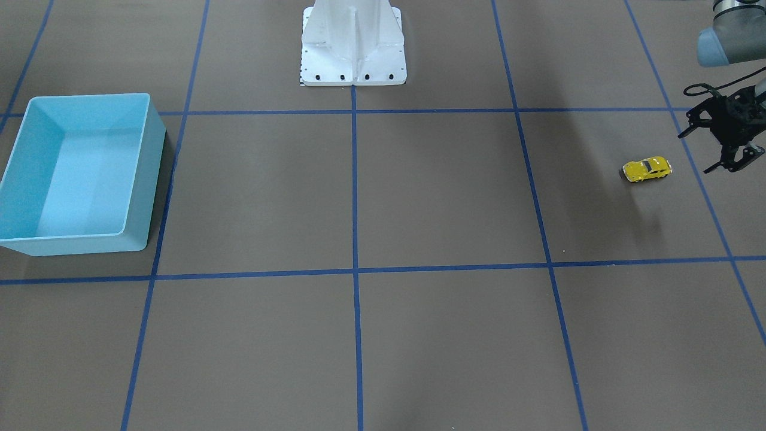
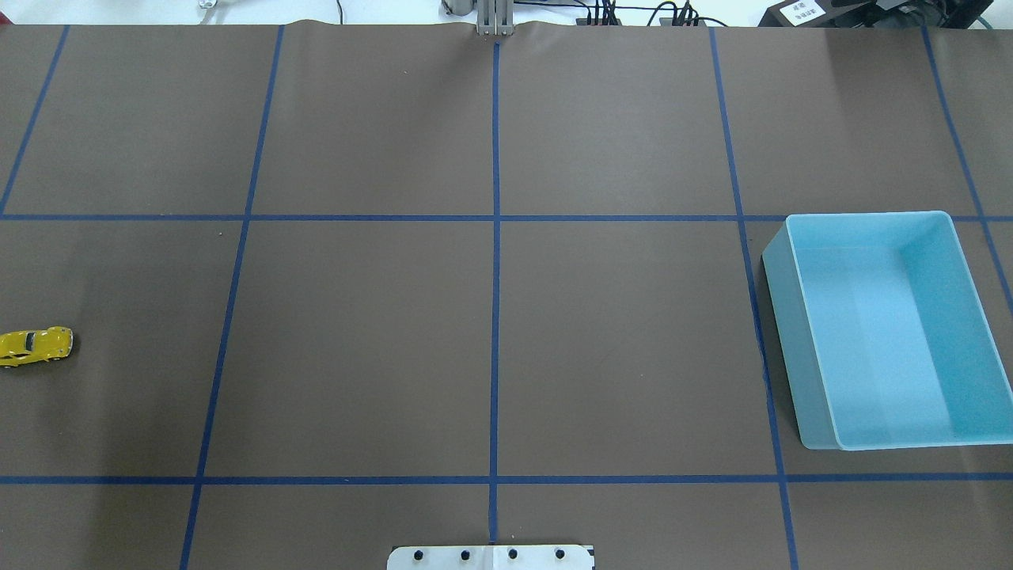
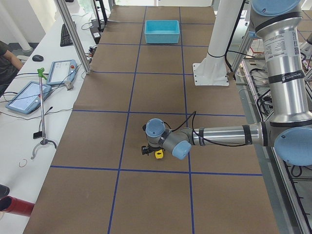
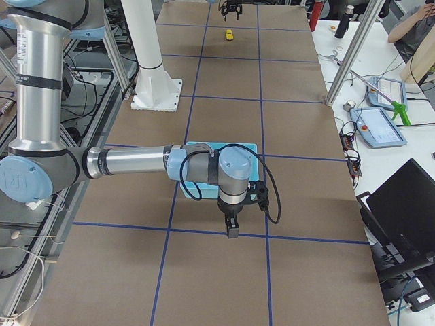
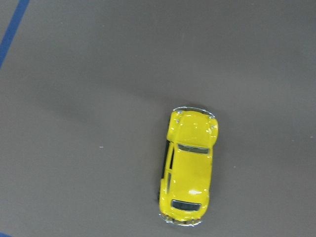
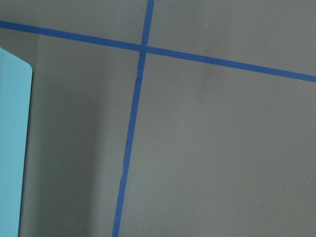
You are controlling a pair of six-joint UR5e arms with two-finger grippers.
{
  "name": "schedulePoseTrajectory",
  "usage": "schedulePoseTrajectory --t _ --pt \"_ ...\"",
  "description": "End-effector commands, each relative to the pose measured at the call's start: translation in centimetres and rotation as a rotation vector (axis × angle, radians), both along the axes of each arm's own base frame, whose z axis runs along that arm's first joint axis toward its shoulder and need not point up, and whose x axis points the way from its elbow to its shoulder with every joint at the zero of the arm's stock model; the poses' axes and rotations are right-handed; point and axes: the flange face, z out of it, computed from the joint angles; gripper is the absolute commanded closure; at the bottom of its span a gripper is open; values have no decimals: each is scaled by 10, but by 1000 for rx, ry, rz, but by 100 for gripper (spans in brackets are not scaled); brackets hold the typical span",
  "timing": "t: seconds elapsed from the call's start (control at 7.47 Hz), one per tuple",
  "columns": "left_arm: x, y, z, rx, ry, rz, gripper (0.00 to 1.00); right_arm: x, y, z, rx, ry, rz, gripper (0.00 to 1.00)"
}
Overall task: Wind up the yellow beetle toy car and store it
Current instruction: 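Move the left gripper over the yellow beetle toy car and lower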
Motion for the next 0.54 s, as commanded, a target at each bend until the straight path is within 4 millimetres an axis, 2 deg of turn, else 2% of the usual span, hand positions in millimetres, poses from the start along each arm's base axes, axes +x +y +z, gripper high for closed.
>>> schedulePoseTrajectory --t 0.0,0.13,0.4 --pt "6 -8 -5 87 4 -7 0 21 20 4 -12 -31 54 0" --pt "6 -7 -3 94 7 -5 0 21 35 15 -37 -45 61 0" --pt "9 -5 4 77 14 7 0 21 34 11 -27 -44 61 0"
